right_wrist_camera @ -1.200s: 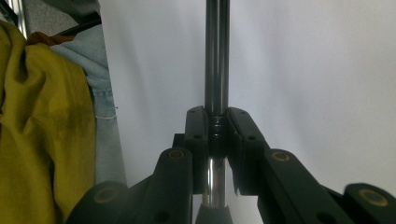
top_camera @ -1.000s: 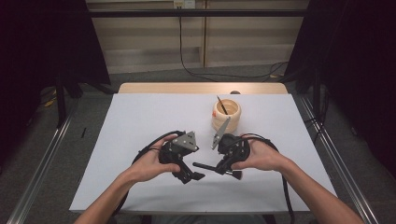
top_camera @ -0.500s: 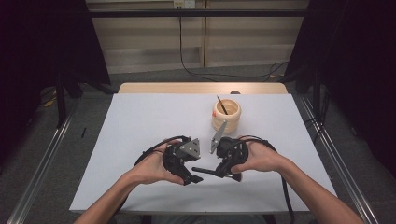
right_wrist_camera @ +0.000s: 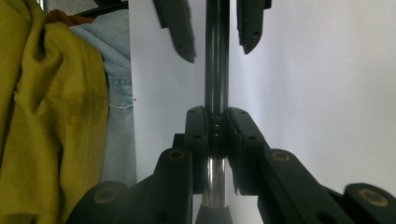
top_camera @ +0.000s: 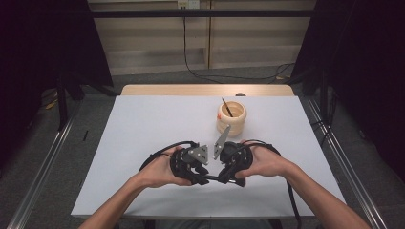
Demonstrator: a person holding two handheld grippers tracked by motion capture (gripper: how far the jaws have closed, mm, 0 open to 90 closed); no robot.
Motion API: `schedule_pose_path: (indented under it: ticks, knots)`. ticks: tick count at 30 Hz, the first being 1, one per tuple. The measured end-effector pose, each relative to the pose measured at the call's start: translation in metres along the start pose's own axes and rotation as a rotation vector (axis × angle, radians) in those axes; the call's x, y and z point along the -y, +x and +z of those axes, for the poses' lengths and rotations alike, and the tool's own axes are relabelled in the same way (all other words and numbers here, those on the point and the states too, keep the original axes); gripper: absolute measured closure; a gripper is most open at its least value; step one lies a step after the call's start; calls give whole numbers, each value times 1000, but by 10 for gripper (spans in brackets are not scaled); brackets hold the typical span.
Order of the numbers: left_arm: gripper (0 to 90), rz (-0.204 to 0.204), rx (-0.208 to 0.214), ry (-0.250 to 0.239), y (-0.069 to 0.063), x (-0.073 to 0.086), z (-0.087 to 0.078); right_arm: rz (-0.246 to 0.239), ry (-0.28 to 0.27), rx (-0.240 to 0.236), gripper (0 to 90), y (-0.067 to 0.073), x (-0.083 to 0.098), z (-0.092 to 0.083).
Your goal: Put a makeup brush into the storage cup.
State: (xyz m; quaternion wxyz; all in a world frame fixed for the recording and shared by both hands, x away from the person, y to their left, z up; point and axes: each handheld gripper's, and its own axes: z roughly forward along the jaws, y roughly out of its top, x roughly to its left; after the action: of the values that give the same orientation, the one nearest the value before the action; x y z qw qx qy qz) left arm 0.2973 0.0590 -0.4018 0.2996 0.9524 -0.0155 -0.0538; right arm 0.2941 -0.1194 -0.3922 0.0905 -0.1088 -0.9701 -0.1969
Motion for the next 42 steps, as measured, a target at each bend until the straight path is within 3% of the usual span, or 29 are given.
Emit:
schedule_pose_path:
  ticks: [5, 18, 22, 32, 33, 38, 42]
  knots:
    - [722, -12, 22, -17, 1, -1, 0, -12, 3, -7, 790, 1, -1, 1]
    - [783, -4, 75, 4, 3, -3, 8, -35, -1, -18, 790, 3, 0, 1]
    - [791, -20, 96, 2, 3, -2, 7, -41, -4, -27, 790, 3, 0, 1]
    - [795, -35, 106, -7, 6, 0, 5, -50, -34, -24, 779, 1, 1, 1]
    - [795, -35, 91, -9, 6, 0, 5, -51, -42, -21, 765, 0, 1, 0]
    - [795, -34, 97, -7, 7, 1, 7, -39, -45, -43, 664, 1, 3, 0]
    - [795, -50, 89, -16, 8, 3, 7, -27, -77, -31, 558, 0, 5, -1]
